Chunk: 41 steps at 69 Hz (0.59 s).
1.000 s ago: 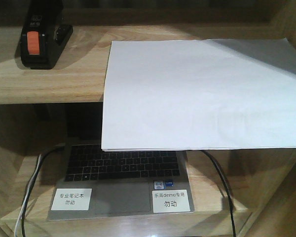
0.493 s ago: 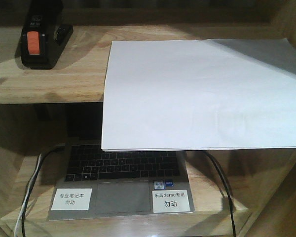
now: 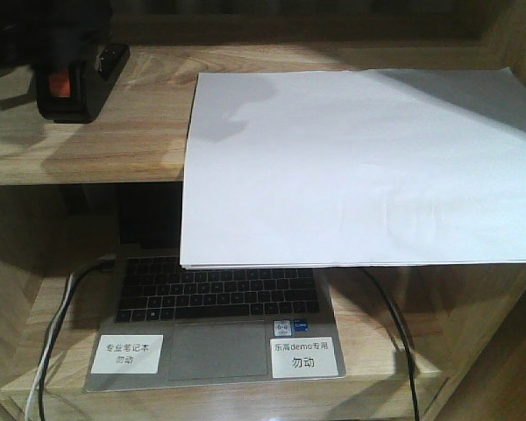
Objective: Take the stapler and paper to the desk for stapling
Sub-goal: 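Close the left gripper on the black stapler and lift it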
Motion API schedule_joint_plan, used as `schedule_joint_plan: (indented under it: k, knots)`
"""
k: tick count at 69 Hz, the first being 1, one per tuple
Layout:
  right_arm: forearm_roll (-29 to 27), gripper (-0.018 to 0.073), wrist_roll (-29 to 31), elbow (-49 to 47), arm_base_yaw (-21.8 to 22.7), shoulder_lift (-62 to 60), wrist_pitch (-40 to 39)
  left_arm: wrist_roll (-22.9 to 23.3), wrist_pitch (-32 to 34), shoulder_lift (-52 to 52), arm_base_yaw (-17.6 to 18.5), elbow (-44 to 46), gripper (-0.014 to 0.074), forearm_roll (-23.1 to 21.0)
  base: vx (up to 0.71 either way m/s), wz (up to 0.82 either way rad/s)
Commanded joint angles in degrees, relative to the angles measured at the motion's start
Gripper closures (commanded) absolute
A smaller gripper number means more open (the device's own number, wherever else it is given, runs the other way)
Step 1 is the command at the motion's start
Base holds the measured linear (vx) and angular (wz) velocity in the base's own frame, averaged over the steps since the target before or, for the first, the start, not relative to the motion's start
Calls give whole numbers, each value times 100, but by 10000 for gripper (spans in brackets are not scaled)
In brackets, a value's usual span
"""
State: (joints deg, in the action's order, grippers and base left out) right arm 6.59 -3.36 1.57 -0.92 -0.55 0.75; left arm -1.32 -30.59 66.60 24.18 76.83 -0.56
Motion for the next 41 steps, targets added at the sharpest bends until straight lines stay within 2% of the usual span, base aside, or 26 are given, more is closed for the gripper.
schedule_joint_plan:
  k: [1, 18, 35, 41]
  knots:
    - [0, 569, 46, 25, 39, -61, -409, 215, -96, 323, 33, 722, 64, 56, 0, 0]
    - [0, 569, 46, 25, 39, -61, -409, 1398, -1035, 1117, 33, 1729, 64, 1015, 0, 0]
    - [0, 569, 46, 25, 39, -61, -409, 1516, -2123, 1590, 33, 2409, 66, 1007, 0, 0]
    - [0, 569, 46, 25, 39, -61, -409, 1516, -2480, 1695, 33, 2634, 98, 1007, 0, 0]
